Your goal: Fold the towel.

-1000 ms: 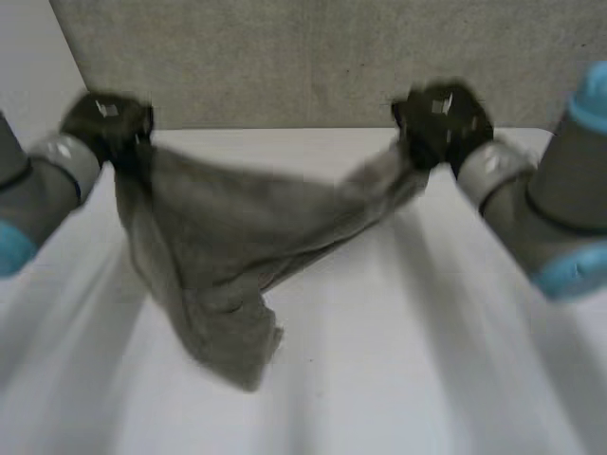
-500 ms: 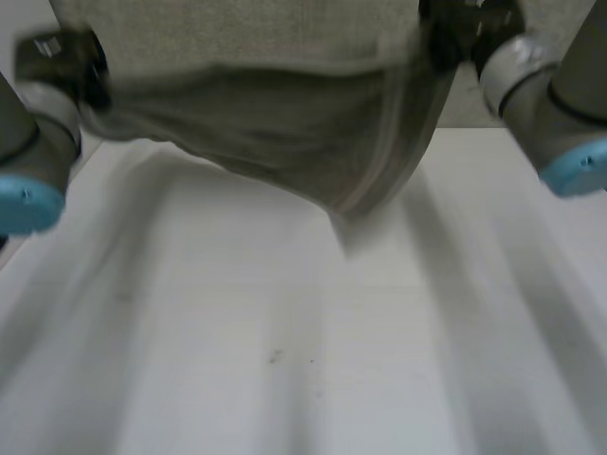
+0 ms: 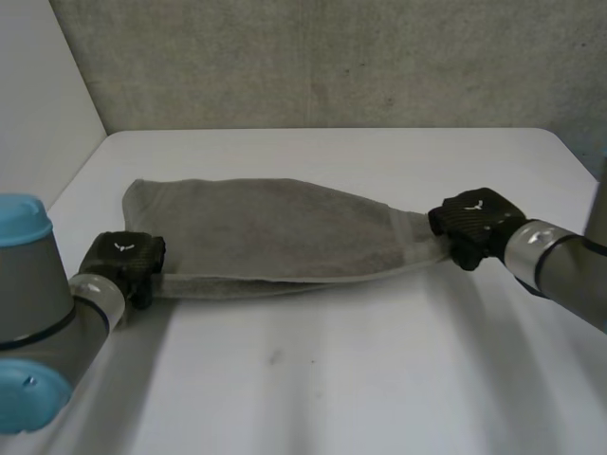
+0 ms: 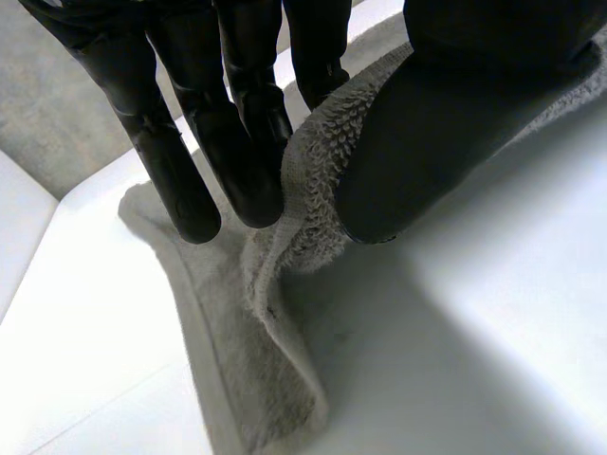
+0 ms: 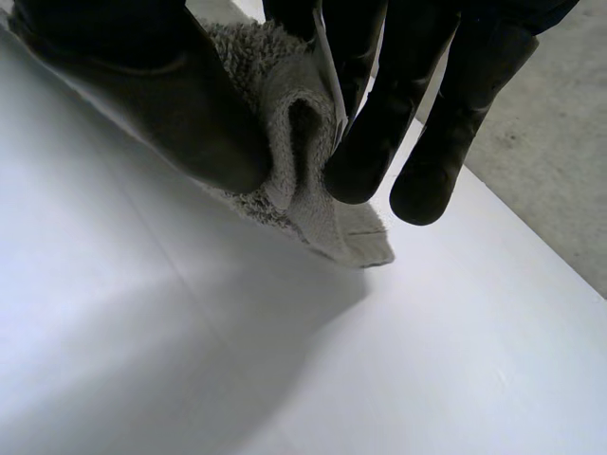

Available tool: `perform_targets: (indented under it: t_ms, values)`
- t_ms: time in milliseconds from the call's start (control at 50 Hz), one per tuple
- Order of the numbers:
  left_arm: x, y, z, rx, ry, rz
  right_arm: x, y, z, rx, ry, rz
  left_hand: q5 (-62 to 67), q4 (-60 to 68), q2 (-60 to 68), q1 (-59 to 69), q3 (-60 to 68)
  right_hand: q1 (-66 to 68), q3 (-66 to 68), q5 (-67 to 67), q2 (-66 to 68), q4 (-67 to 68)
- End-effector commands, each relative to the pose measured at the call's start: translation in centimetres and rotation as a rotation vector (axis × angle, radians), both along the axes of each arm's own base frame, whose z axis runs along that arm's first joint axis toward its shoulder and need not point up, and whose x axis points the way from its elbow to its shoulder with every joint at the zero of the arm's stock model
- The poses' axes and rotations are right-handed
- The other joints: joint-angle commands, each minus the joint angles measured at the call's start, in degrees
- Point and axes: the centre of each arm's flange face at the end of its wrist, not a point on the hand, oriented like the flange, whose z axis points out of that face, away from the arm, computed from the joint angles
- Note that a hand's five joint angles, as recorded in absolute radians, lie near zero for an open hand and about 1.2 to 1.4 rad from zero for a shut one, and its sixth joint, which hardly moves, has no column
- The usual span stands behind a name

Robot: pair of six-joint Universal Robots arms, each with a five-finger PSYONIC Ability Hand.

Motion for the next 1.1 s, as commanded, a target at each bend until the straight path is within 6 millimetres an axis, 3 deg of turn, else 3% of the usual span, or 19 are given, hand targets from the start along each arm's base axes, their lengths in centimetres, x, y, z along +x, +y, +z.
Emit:
perform_targets:
  t_ms: [20, 160, 360, 420, 540, 660, 900, 1080, 1100]
  values:
    - [-0.6, 3.5, 0.6, -0.009, -0.026, -0.072, -2.9, 1.2, 1.4, -0.021, 0.039, -0.059, 11.3, 10.2, 10.2, 11.7, 10.3, 3.6, 3.5, 3.8, 5.6, 3.0]
    - [-1.9, 5.0, -0.4, -0.054, -0.093, -0.17, -4.3, 2.2, 1.3, -0.023, 0.07, -0.084, 11.3, 10.2, 10.2, 11.7, 10.3, 3.6, 3.5, 3.8, 5.6, 3.0]
    - [-2.3, 4.4, -2.2, -0.179, -0.207, -0.222, -5.3, 2.2, 0.8, -0.008, 0.068, -0.113, 3.7, 2.7, 2.7, 4.1, 2.7, 3.6, 3.5, 3.8, 5.6, 3.0]
    - [-2.3, 4.3, -2.6, -0.186, -0.227, -0.225, -5.4, 2.0, 0.8, -0.016, 0.063, -0.115, -1.8, -2.9, -2.9, -1.4, -2.8, 3.6, 3.5, 3.8, 5.6, 3.0]
    - [-1.8, 4.8, -3.0, -0.165, -0.236, -0.221, -6.1, 1.3, 0.9, -0.036, 0.06, -0.139, -25.5, -26.6, -26.6, -25.1, -26.5, 3.6, 3.5, 3.8, 5.6, 3.0]
    - [-1.5, 5.3, -3.3, -0.15, -0.244, -0.219, -6.9, 0.6, 1.0, -0.06, 0.058, -0.167, -28.7, -29.8, -29.8, -28.3, -29.7, 3.6, 3.5, 3.8, 5.6, 3.0]
    - [-0.5, 4.6, -3.7, -0.132, -0.25, -0.179, -7.0, 0.6, 1.0, -0.057, 0.059, -0.17, -22.7, -23.8, -23.8, -22.3, -23.7, 3.6, 3.5, 3.8, 5.6, 3.0]
    - [-0.3, 5.4, -4.1, -0.103, -0.261, -0.185, -7.3, 0.4, 1.0, -0.056, 0.057, -0.18, -1.6, -2.7, -2.7, -1.3, -2.6, 3.6, 3.5, 3.8, 5.6, 3.0]
    - [-0.3, 5.5, -4.1, -0.105, -0.26, -0.186, -7.3, 0.5, 0.9, -0.054, 0.056, -0.181, 6.9, 5.8, 5.8, 7.2, 5.8, 3.6, 3.5, 3.8, 5.6, 3.0]
